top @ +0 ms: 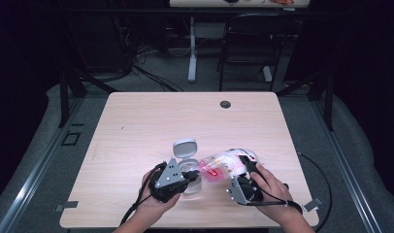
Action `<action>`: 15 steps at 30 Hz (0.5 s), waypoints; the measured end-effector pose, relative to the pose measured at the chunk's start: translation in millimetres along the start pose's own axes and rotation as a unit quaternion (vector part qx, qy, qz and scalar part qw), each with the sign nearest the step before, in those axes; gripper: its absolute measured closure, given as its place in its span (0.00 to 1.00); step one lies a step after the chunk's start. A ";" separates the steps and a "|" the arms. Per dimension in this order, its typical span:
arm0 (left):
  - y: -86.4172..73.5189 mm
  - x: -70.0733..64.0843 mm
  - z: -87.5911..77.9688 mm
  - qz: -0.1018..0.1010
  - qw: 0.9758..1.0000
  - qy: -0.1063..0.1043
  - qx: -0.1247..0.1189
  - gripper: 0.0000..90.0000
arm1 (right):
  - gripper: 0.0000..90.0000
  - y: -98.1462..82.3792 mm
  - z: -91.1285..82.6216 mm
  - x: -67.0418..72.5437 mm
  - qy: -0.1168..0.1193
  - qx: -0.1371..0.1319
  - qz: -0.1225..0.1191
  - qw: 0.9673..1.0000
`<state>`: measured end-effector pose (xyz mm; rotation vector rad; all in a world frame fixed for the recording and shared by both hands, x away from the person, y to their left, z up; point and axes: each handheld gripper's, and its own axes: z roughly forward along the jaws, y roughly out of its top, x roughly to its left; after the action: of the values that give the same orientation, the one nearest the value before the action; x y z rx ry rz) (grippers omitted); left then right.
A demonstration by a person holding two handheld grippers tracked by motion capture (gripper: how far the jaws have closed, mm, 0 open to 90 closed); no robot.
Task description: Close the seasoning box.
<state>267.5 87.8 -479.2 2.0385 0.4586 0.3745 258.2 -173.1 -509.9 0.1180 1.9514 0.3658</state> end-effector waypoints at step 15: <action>-3.2 -2.0 -1.0 0.006 1.000 0.000 0.000 1.00 | 0.61 1.1 -3.0 -0.8 -0.013 -0.006 -0.022 1.000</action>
<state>264.7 89.1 -481.7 2.0426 0.4470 0.3822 255.7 -172.9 -507.8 0.0707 1.9234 0.3463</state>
